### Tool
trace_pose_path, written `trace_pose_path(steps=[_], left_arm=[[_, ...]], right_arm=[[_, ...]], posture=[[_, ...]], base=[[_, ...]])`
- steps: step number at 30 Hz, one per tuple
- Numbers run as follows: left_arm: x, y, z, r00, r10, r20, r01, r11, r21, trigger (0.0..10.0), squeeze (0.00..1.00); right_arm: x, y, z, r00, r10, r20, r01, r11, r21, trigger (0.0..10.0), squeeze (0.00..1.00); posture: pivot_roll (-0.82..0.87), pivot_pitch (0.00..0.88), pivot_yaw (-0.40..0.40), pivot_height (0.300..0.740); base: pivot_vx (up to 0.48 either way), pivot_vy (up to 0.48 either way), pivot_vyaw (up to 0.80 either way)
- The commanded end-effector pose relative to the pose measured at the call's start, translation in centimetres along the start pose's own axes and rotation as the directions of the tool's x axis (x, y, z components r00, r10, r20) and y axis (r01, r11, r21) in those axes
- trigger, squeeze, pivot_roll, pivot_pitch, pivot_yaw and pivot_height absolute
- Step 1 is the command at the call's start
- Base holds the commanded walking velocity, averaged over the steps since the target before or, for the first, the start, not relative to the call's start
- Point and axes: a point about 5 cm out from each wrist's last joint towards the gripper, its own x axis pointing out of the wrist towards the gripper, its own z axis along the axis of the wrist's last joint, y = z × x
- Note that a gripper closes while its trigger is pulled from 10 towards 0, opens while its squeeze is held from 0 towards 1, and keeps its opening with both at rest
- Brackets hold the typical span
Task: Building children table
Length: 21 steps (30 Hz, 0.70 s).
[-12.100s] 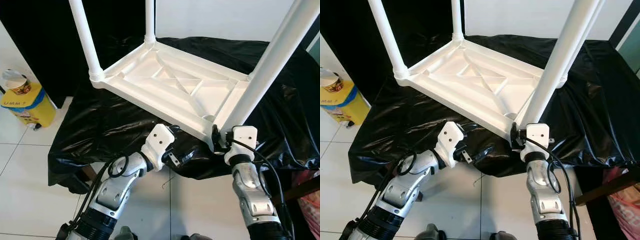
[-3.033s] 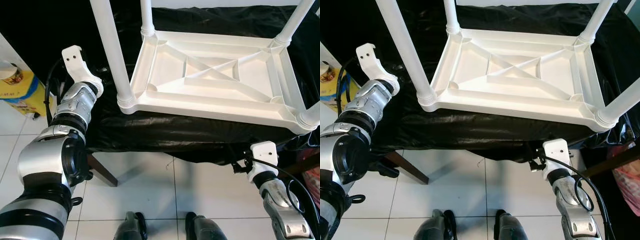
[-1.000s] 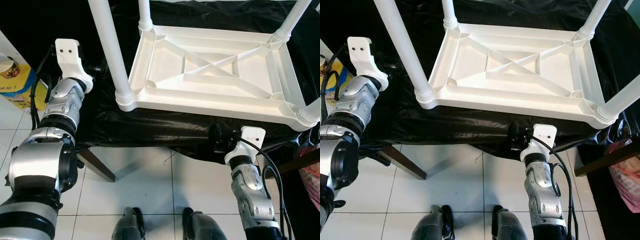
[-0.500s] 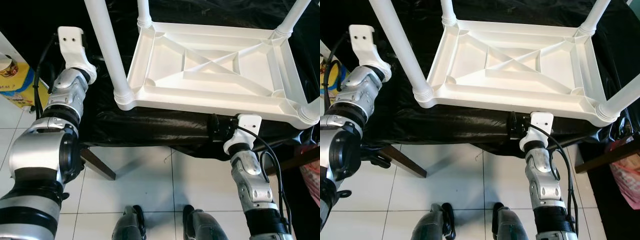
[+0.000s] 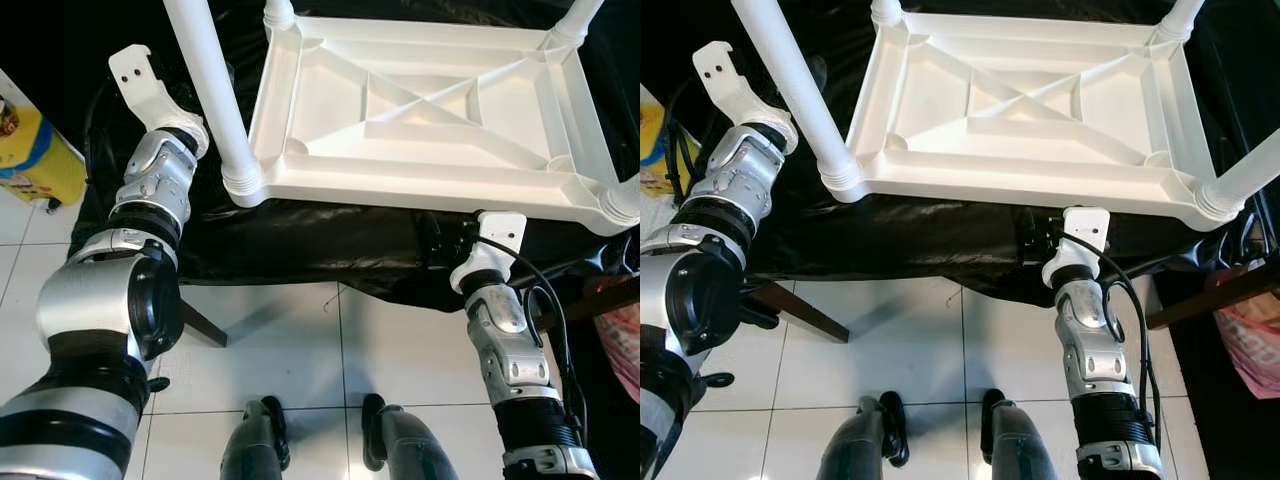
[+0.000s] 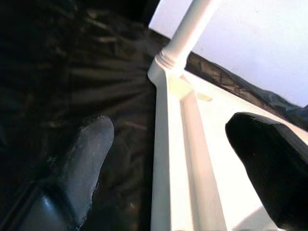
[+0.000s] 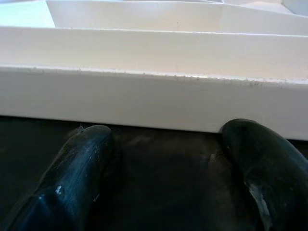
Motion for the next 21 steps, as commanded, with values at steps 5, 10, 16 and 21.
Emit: trace_pose_path(steps=[5, 10, 16, 21], left_arm=[[-2.5, -3.5, -2.0, 0.663, -0.748, -0.034, 0.745, 0.664, -0.060, 10.0, 0.00], [-3.5, -4.1, -2.7, 0.561, -0.827, -0.028, 0.823, 0.561, -0.091, 10.0, 0.00], [-6.0, -6.6, -2.4, 0.396, -0.917, 0.049, 0.914, 0.389, -0.117, 10.0, 0.00], [-7.3, -8.3, -1.6, 0.340, -0.934, 0.109, 0.936, 0.326, -0.129, 10.0, 0.00]], right_arm=[[-0.1, -1.1, -1.3, 0.997, -0.016, -0.073, 0.016, 1.000, -0.006, 10.0, 0.00], [0.2, -1.3, -1.5, 0.997, 0.002, -0.080, -0.003, 1.000, -0.014, 10.0, 0.00], [1.3, -1.3, -1.7, 0.995, 0.060, -0.085, -0.064, 0.997, -0.045, 10.0, 0.00], [1.8, -1.2, -1.8, 0.990, 0.102, -0.093, -0.107, 0.993, -0.057, 10.0, 0.00]], posture=[[-0.13, 0.320, -0.006, 0.740], [-0.10, 0.312, -0.005, 0.740], [-0.08, 0.298, -0.007, 0.740], [-0.08, 0.285, -0.008, 0.740]], base=[[0.000, 0.000, 0.00], [0.000, 0.000, 0.00], [0.000, 0.000, 0.00], [0.000, 0.000, 0.00]])
